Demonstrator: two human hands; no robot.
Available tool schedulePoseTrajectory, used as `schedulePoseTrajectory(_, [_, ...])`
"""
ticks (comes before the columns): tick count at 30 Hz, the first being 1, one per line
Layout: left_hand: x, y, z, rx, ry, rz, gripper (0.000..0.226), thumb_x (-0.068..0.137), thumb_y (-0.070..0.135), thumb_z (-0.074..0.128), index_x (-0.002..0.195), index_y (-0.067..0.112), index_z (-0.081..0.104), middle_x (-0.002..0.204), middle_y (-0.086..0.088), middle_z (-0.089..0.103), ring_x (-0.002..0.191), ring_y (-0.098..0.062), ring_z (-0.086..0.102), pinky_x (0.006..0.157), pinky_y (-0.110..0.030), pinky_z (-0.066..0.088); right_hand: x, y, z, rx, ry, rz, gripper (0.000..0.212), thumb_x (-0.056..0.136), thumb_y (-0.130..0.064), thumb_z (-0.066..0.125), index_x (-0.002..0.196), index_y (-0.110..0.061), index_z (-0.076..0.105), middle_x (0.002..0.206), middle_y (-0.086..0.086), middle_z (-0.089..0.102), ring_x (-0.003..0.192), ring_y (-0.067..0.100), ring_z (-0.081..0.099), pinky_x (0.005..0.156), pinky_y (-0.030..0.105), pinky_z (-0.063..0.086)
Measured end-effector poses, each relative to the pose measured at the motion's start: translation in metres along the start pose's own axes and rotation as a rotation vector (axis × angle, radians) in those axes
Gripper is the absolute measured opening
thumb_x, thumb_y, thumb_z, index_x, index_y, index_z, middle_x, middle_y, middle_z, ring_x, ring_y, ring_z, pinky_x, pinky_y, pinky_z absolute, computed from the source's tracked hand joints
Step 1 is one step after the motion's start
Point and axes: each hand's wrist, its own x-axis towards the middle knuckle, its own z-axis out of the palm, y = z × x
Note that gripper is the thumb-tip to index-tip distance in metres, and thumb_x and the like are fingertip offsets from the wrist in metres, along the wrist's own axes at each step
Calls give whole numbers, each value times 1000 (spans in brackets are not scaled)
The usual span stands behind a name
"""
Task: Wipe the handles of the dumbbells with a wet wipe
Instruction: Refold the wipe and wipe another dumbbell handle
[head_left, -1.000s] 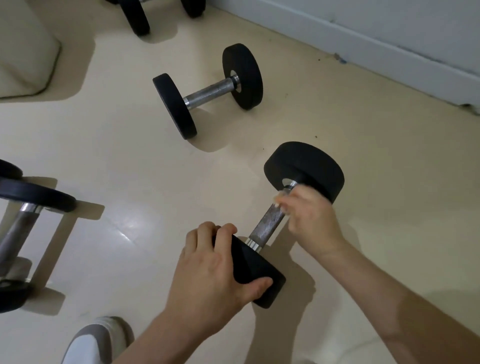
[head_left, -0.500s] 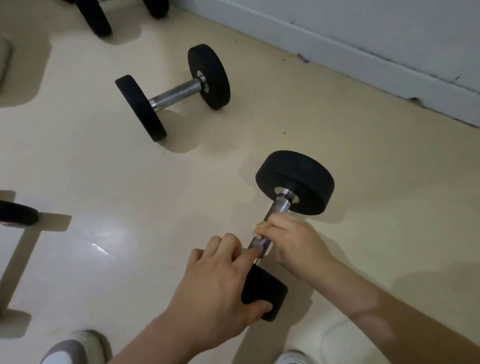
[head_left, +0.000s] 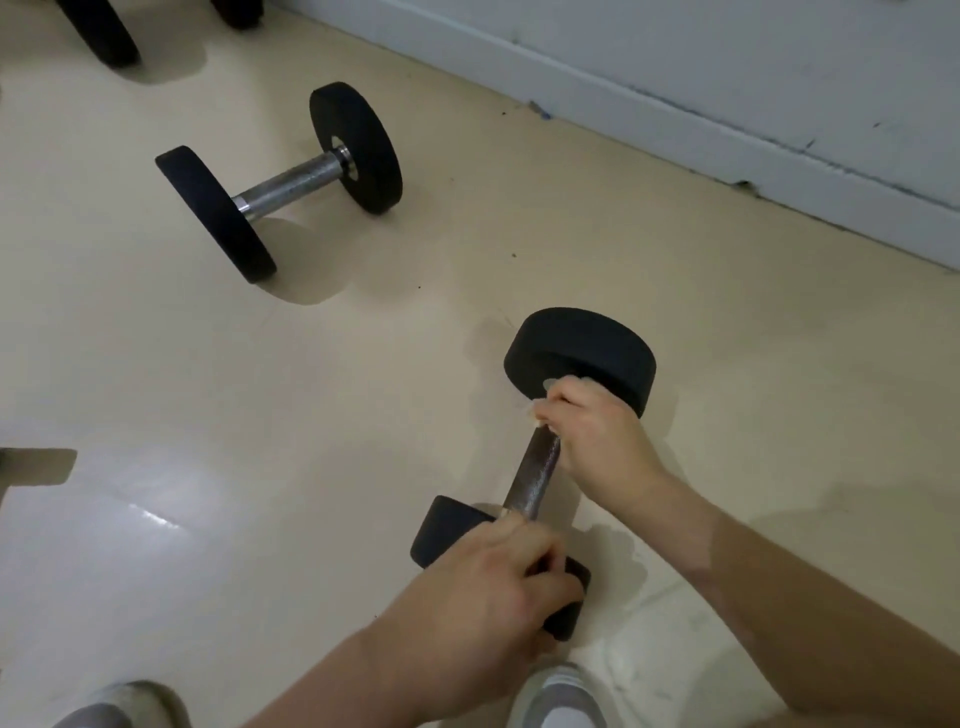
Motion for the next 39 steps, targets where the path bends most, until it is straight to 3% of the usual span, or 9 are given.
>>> schedulePoseTrajectory(6, [-9,-16,0,81,-60,-16,61,67,42,73,123,44,49,120,6,48,101,-15,46,78,-28,48,-33,3,-8,29,21,4,33,64,6,75,92,-12,74,88,2,64,82,21,61,74,33,56])
schedulePoseTrajectory(9, [-4,-11,7,72,-10,32,57,69,41,71,123,36,52,119,2,54,97,-18,50,75,-31,53,-31,8,-5,40,129,182,26,69,4,74,92,-9,75,92,4,65,85,22,62,80,37,56])
schedulePoseTrajectory(13, [8,4,17,121,9,144,45,72,40,64,115,27,57,115,3,58,92,-17,51,74,-27,48,-67,-11,-15,60,-101,31,31,65,-3,79,91,-20,74,88,-5,64,82,14,59,74,27,54])
schedulePoseTrajectory(20, [33,17,29,110,-79,363,39,74,26,60,113,25,61,123,0,52,101,-18,47,79,-27,46,-70,25,-26,-112,-34,199,28,70,-3,75,96,-15,74,91,5,66,76,25,65,65,38,58])
schedulePoseTrajectory(23, [38,21,30,162,-101,322,43,67,45,65,106,28,60,106,0,55,86,-17,43,60,-29,49,-97,14,-25,-15,-115,219,33,68,-4,75,100,-14,72,96,8,66,81,27,65,71,38,57])
schedulePoseTrajectory(27, [51,35,41,236,-106,327,51,60,59,70,100,30,62,95,3,56,73,-12,55,47,-22,40,-86,43,-26,25,105,373,21,85,-17,59,102,-16,72,97,2,64,83,22,62,77,31,55])
schedulePoseTrajectory(30, [49,35,47,157,-33,388,42,72,47,62,109,26,61,104,-1,58,78,-15,56,53,-24,46,-102,33,-19,100,44,378,22,80,-6,65,100,-12,73,100,1,64,88,20,62,86,26,50])
schedulePoseTrajectory(32, [42,23,45,139,-24,373,54,71,46,65,121,29,56,112,-2,54,81,-15,55,52,-25,48,-121,22,-23,140,-64,272,26,70,1,72,92,-13,74,91,3,66,82,21,63,77,26,53])
schedulePoseTrajectory(39, [39,8,39,160,-115,312,66,76,61,53,138,38,43,97,5,42,68,-5,49,47,-16,41,-113,47,-29,116,142,395,14,71,-1,76,82,-10,75,84,6,68,73,24,66,73,33,57])
